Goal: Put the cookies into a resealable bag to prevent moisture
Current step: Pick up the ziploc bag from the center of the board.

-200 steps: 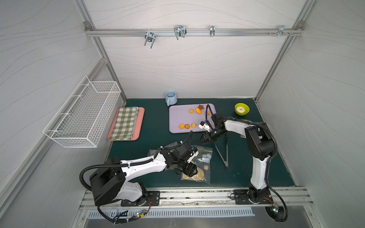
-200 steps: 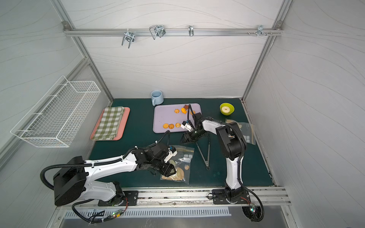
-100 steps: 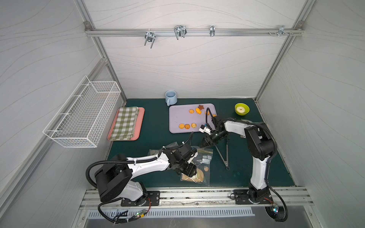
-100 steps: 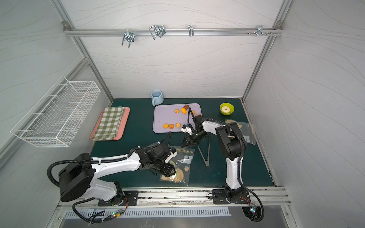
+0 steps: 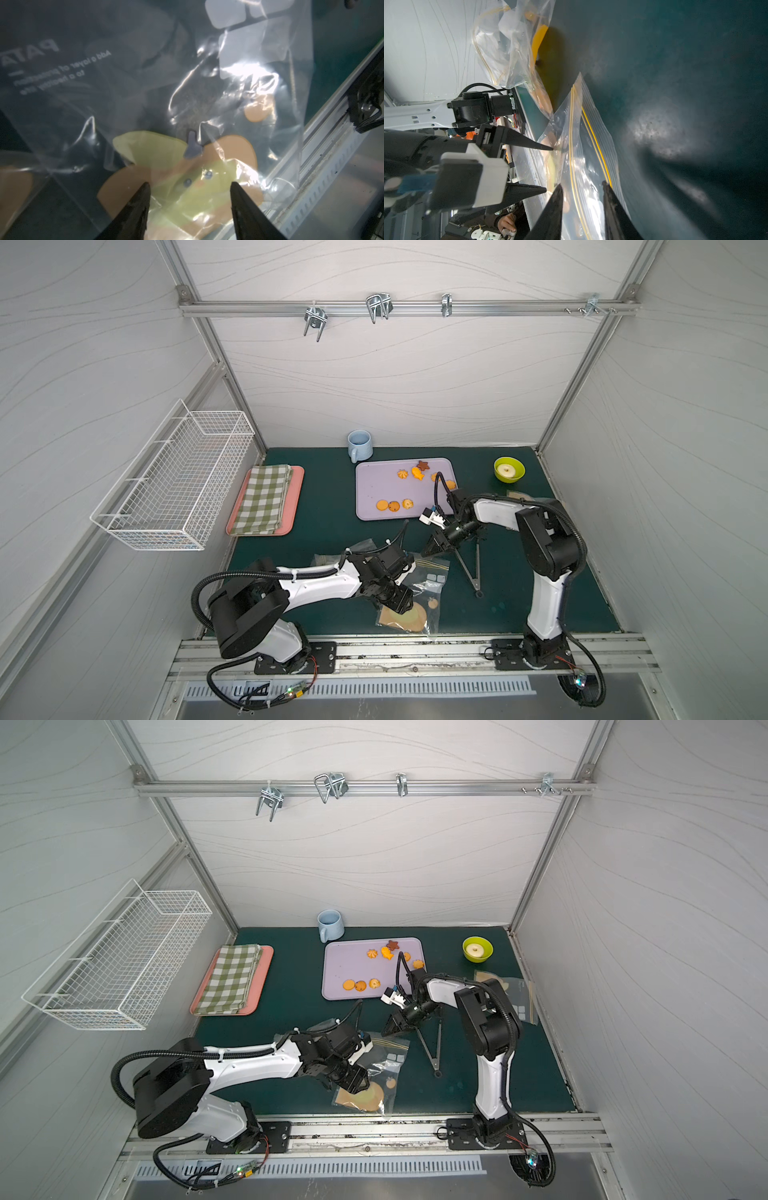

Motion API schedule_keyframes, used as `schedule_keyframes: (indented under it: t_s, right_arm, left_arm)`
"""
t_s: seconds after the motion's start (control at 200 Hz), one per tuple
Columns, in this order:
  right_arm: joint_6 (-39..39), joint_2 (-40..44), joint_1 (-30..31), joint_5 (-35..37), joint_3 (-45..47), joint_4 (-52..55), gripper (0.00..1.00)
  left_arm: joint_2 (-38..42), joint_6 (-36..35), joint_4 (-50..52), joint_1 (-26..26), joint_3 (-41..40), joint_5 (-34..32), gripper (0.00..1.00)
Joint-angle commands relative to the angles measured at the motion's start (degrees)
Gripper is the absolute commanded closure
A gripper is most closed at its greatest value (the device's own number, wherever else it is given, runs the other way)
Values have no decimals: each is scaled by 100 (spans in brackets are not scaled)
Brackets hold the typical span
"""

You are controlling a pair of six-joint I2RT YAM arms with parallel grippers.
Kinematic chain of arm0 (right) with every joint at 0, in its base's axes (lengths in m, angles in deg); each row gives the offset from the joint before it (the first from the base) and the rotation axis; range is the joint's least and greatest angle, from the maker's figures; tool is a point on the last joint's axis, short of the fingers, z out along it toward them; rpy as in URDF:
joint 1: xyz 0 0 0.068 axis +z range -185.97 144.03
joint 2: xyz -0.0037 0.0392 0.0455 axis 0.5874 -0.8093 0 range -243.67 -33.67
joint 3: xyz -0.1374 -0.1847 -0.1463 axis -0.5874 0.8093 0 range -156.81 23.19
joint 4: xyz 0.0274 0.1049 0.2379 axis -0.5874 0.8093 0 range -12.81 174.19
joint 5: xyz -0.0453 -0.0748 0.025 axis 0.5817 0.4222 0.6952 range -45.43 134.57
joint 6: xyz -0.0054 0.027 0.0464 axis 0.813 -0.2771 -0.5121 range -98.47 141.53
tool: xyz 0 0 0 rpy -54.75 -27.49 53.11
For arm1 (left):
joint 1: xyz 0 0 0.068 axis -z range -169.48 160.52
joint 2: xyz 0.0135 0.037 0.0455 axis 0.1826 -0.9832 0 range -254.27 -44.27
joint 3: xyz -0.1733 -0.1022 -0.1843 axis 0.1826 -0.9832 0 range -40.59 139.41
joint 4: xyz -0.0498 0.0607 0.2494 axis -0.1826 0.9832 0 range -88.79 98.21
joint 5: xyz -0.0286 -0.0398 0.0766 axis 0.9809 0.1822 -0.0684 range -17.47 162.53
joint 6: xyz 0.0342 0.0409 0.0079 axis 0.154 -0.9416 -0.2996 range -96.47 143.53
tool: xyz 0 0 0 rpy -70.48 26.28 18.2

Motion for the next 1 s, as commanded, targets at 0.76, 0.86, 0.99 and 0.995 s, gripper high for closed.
schedule_keyframes:
  t_s: [0.76, 0.86, 0.99, 0.995]
  right_arm:
    - [-592, 2884, 567, 1704, 774, -951, 100]
    - [-602, 3781, 1001, 2796, 929, -1336, 100]
    - [-533, 4538, 1564, 4412, 907, -1708, 100]
    - [-525, 4556, 1591, 4482, 904, -1721, 100]
  left_arm:
    - [2065, 478, 830, -1209, 1163, -618, 25]
    - [2527, 648, 1106, -1466, 1774, -1220, 18]
    - [2451, 1250, 1357, -1697, 2549, -1530, 18]
    - [2445, 1271, 1370, -1698, 2577, -1547, 18]
